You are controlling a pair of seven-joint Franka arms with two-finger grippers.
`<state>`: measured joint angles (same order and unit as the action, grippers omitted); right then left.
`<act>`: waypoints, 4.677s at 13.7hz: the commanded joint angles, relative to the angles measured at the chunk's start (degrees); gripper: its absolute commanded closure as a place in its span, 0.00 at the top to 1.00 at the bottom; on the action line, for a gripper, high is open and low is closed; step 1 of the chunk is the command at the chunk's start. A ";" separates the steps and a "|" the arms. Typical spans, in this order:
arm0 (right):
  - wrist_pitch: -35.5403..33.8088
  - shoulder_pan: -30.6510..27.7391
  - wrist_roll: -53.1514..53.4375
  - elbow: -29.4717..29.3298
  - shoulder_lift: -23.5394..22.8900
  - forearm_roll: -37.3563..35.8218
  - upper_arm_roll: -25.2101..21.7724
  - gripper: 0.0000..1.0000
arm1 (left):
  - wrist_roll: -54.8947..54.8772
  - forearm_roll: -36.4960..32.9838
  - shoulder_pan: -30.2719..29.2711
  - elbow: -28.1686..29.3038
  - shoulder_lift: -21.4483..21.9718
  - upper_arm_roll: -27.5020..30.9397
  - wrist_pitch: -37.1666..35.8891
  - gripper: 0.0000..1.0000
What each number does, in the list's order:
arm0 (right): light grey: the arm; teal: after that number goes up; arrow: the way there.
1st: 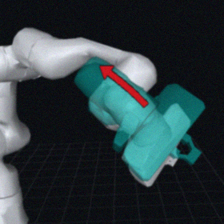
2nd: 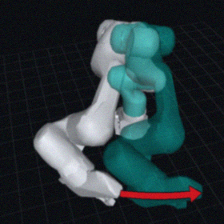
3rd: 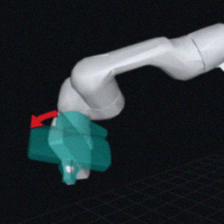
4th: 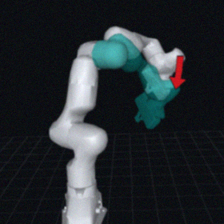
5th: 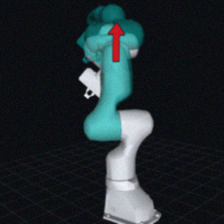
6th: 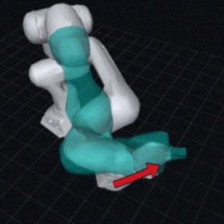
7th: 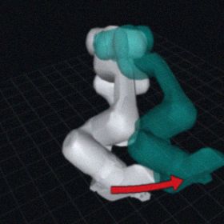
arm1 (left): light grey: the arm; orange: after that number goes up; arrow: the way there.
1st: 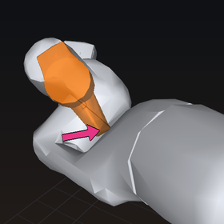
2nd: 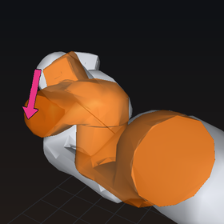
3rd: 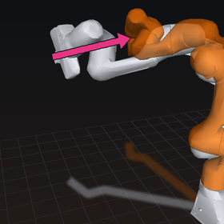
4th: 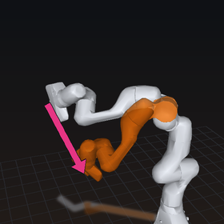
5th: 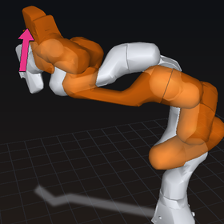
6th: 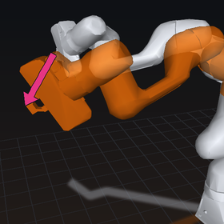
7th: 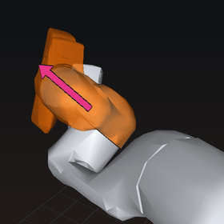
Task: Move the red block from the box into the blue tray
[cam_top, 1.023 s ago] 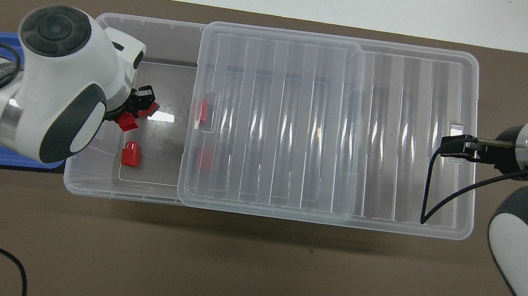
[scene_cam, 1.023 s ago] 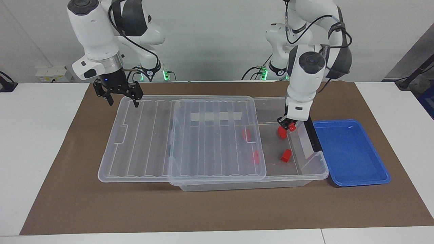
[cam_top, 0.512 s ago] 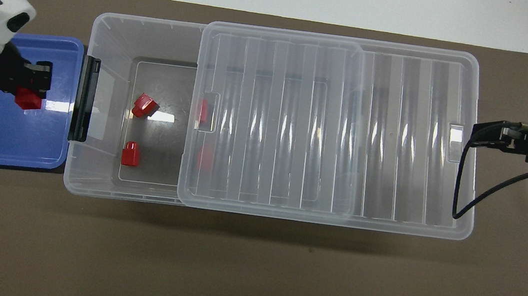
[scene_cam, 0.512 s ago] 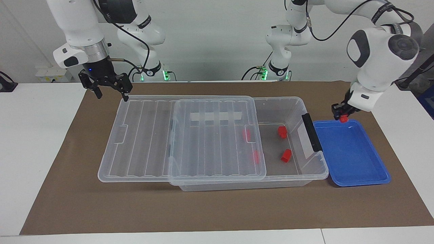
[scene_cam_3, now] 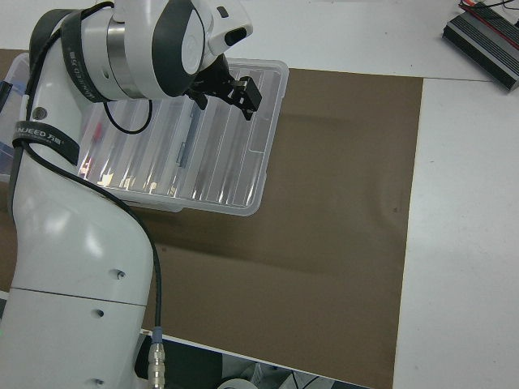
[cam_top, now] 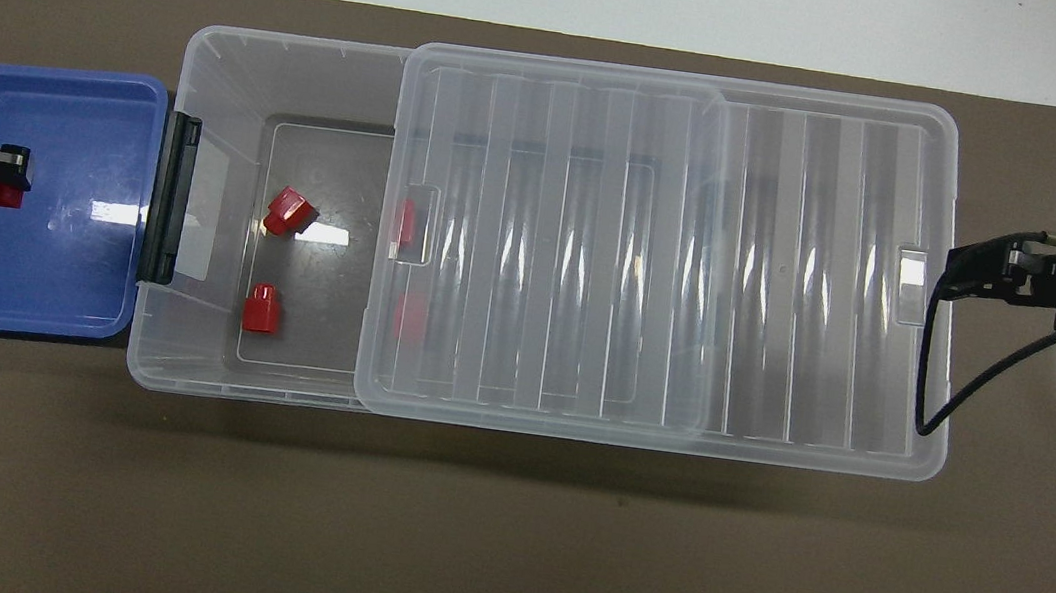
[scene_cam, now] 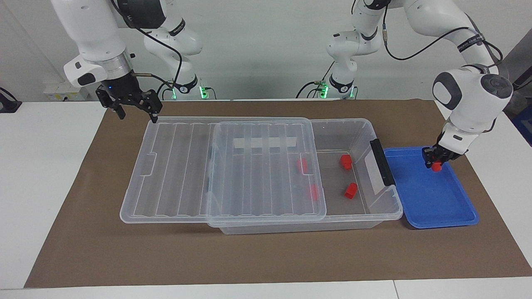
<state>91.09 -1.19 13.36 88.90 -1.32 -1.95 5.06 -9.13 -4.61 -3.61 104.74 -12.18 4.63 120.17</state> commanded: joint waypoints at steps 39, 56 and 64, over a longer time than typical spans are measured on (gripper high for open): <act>-1.00 -1.71 0.44 3.03 1.76 0.99 0.12 1.00 | -12.14 7.86 -2.64 -13.92 -1.63 -0.85 -15.63 0.94; -0.74 -1.71 0.35 3.03 1.76 0.99 0.12 1.00 | -5.90 5.15 8.96 -11.31 15.42 0.46 -30.77 1.00; 13.66 -5.84 0.35 11.19 3.25 1.07 0.12 0.00 | -5.98 4.96 11.86 -10.17 16.49 0.46 -31.14 1.00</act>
<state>100.43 -4.86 13.36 94.87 -0.56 -1.95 4.83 -15.32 1.39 6.22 92.11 2.69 3.99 88.03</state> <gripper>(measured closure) 0.696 0.000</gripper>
